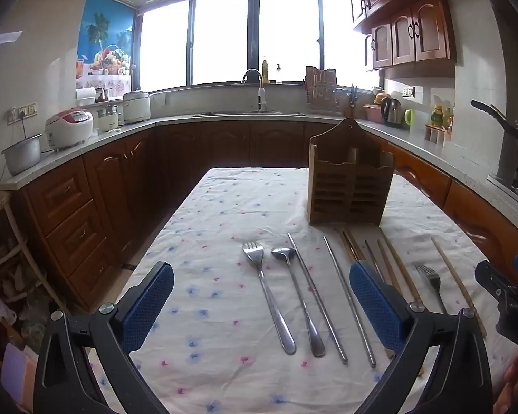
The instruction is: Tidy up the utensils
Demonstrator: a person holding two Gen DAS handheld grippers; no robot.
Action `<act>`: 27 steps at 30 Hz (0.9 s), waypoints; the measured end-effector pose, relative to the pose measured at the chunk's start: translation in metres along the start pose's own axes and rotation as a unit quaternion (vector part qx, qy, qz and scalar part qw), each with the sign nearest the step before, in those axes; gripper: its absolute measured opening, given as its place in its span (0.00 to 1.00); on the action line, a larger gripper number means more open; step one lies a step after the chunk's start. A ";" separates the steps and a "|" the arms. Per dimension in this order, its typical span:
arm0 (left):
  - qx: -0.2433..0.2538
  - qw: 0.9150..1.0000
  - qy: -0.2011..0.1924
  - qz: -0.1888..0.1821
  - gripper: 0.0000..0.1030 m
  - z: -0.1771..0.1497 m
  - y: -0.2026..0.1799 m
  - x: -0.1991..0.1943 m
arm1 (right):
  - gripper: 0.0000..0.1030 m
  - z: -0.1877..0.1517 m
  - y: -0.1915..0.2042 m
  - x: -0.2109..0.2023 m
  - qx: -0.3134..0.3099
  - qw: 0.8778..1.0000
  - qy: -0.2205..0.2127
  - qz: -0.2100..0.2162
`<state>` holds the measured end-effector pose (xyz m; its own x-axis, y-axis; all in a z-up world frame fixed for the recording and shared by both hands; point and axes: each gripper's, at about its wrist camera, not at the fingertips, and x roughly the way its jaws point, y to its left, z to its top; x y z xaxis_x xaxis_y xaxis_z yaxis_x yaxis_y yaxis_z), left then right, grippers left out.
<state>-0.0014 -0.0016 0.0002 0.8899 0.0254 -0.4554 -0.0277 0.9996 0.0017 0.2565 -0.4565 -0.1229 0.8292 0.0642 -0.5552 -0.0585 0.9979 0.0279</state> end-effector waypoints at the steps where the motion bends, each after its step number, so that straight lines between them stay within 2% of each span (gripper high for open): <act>1: 0.003 1.000 -0.002 0.003 0.99 0.000 -0.001 0.000 | 0.98 0.000 0.000 0.000 0.002 1.000 0.001 0.000; 6: 0.022 1.000 -0.011 0.014 0.99 -0.002 -0.014 -0.005 | 0.98 0.000 0.001 0.001 -0.003 1.000 -0.001 -0.006; 8: -0.009 1.000 0.015 -0.012 0.99 0.007 -0.001 0.003 | 0.98 0.000 -0.003 0.001 -0.003 1.000 -0.002 -0.006; 14: 0.000 1.000 0.006 -0.012 0.99 -0.002 0.001 0.003 | 0.98 0.000 -0.004 0.002 -0.005 1.000 -0.004 -0.010; 27: 0.003 1.000 0.002 -0.008 0.99 0.001 0.002 0.000 | 0.98 0.003 -0.003 0.000 0.003 1.000 -0.002 -0.014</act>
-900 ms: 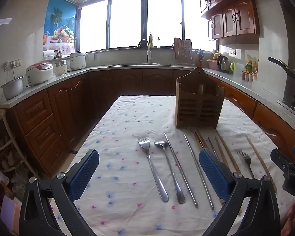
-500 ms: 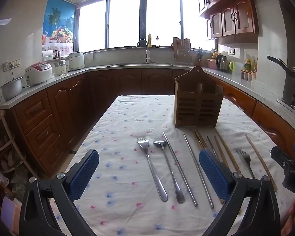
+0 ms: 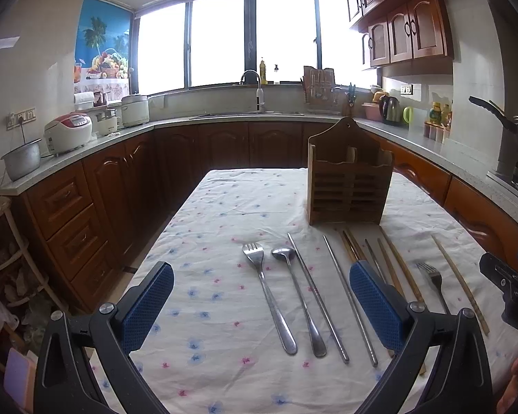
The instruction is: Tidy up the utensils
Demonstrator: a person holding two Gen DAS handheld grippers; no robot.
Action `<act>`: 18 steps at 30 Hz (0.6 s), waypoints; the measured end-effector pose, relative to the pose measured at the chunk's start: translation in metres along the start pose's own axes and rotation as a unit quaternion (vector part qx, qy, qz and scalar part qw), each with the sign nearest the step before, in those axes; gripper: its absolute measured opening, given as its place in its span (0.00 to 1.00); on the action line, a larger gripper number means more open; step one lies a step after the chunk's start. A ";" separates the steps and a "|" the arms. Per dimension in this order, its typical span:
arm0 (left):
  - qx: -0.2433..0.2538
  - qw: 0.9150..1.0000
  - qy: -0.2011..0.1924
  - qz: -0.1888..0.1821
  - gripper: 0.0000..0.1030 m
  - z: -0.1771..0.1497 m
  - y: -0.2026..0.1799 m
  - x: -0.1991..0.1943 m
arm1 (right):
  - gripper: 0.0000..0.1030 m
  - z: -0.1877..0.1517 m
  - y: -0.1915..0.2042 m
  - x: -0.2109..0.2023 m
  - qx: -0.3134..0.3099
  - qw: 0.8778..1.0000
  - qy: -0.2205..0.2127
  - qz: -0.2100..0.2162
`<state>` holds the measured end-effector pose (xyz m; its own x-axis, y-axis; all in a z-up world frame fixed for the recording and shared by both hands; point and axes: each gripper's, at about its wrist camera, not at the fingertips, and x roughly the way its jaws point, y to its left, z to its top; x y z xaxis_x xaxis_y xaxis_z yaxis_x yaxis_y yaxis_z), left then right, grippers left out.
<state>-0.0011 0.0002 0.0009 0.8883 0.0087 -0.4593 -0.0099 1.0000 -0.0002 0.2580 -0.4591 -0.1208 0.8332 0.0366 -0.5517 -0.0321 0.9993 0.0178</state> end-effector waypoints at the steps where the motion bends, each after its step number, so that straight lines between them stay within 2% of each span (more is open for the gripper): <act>1: 0.000 1.000 0.000 0.000 0.99 0.000 0.000 0.000 | 0.98 0.001 -0.001 0.000 0.002 1.000 0.000 0.000; 18: 0.002 1.000 -0.005 -0.003 0.99 0.003 0.002 -0.001 | 0.98 0.005 0.005 -0.005 -0.009 1.000 -0.008 -0.001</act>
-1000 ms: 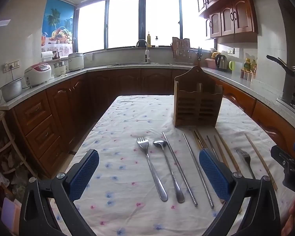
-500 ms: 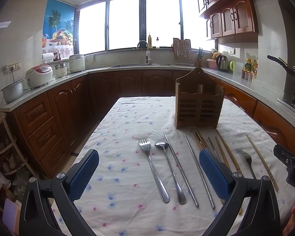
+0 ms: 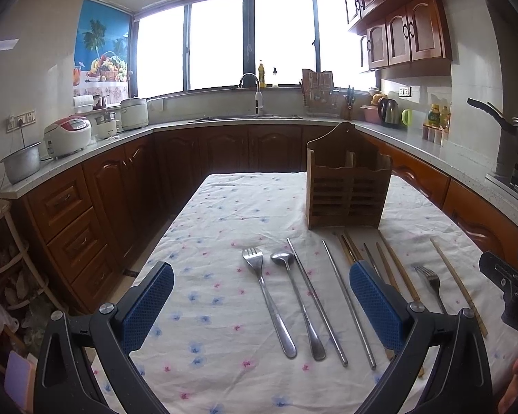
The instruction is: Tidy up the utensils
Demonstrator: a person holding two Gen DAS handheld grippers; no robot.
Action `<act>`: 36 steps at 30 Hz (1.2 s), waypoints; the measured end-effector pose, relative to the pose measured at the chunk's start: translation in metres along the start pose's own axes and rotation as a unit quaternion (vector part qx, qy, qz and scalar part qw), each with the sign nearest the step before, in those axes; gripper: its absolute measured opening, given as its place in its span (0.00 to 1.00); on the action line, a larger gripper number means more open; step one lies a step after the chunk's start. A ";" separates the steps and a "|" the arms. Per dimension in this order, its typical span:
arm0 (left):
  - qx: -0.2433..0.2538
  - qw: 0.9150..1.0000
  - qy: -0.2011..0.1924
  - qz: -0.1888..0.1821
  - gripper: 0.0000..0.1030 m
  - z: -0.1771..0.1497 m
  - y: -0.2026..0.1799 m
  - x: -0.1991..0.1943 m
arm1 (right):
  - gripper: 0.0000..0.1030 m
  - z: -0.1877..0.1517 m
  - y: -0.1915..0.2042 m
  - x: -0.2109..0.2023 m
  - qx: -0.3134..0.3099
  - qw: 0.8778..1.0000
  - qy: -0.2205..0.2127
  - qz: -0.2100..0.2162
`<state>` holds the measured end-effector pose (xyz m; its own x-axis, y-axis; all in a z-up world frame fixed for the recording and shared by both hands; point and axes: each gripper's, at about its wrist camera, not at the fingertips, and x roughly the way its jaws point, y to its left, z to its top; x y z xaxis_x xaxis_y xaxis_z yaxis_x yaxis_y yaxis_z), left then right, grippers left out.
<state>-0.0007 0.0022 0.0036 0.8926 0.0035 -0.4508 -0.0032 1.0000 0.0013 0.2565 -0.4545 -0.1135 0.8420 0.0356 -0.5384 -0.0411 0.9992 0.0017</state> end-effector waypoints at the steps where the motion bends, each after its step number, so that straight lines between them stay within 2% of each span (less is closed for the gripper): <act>1: 0.000 1.000 0.000 0.000 0.99 0.000 0.000 0.000 | 0.98 0.000 0.000 0.000 0.000 1.000 0.000 0.000; 31: 0.006 1.000 -0.004 -0.005 0.99 0.001 -0.005 0.001 | 0.98 0.002 0.001 -0.002 -0.002 1.000 -0.001 0.003; 36: 0.004 1.000 0.007 -0.010 0.99 0.002 -0.003 0.006 | 0.98 0.003 0.001 -0.001 0.000 1.000 0.002 0.010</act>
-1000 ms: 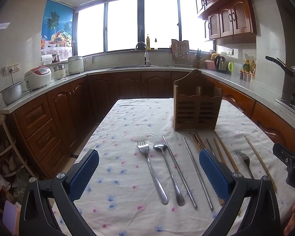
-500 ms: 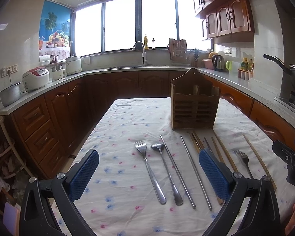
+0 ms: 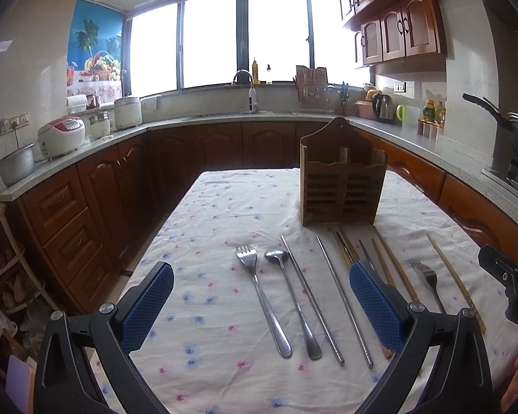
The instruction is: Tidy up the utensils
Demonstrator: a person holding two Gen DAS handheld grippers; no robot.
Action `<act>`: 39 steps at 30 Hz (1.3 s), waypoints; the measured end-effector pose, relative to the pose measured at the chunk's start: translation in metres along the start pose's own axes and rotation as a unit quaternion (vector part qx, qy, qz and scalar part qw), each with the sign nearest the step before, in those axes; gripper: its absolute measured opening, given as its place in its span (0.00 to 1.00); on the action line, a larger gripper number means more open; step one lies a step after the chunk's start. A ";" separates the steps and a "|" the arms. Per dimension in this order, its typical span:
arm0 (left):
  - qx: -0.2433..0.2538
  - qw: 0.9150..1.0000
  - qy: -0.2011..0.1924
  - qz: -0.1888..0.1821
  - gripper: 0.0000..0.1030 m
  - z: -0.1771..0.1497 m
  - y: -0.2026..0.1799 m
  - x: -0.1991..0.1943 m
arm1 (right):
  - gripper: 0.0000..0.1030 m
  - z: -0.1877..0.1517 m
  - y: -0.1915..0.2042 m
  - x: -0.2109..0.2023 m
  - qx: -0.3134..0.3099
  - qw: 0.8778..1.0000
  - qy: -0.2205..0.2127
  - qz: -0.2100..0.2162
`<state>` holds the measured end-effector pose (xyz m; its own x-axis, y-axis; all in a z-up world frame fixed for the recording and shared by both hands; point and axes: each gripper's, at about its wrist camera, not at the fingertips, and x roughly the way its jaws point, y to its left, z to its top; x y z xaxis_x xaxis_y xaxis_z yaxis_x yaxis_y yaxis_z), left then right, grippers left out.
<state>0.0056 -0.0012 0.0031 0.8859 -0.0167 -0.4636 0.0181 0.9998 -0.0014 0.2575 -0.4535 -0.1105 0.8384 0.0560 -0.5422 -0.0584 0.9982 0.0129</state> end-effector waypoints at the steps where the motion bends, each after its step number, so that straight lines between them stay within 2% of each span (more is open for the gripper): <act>1: -0.004 1.000 0.004 -0.003 0.99 0.001 0.002 0.001 | 0.98 0.001 0.000 0.001 0.000 1.000 0.002 0.003; 9: -0.021 0.998 0.056 -0.029 0.97 0.020 0.014 0.035 | 0.97 0.015 -0.008 0.017 0.019 0.998 0.028 0.046; 13: -0.014 0.995 0.083 -0.043 0.76 0.031 0.015 0.055 | 0.96 0.021 -0.013 0.033 0.034 0.996 0.053 0.061; 15: -0.009 0.994 0.097 -0.051 0.72 0.038 0.014 0.065 | 0.92 0.023 -0.015 0.041 0.037 0.995 0.063 0.062; 18: -0.009 0.991 0.111 -0.068 0.68 0.050 0.013 0.081 | 0.80 0.028 -0.020 0.059 0.053 0.992 0.085 0.076; 20: -0.011 0.989 0.121 -0.084 0.60 0.060 0.014 0.094 | 0.68 0.031 -0.024 0.071 0.062 0.991 0.098 0.072; 23: -0.010 0.987 0.131 -0.097 0.52 0.075 0.014 0.117 | 0.55 0.036 -0.028 0.092 0.069 0.988 0.119 0.075; 27: -0.003 0.983 0.157 -0.100 0.46 0.088 0.012 0.152 | 0.49 0.041 -0.028 0.122 0.078 0.982 0.151 0.083; 29: -0.002 0.980 0.174 -0.100 0.37 0.090 0.011 0.172 | 0.43 0.043 -0.026 0.136 0.079 0.980 0.162 0.088; 33: -0.003 0.973 0.211 -0.094 0.31 0.092 0.010 0.214 | 0.38 0.046 -0.022 0.165 0.078 0.974 0.190 0.090; 35: 0.001 0.969 0.229 -0.093 0.25 0.093 0.008 0.236 | 0.30 0.046 -0.020 0.180 0.077 0.971 0.206 0.092; 39: 0.013 0.964 0.252 -0.088 0.24 0.092 -0.002 0.271 | 0.23 0.042 -0.015 0.212 0.071 0.963 0.241 0.092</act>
<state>0.2880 -0.0087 -0.0409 0.5311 -0.1739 -0.8293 0.1655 0.9812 -0.0997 0.4592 -0.4561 -0.1902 0.4691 0.2509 -0.8467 -0.0789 0.9669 0.2427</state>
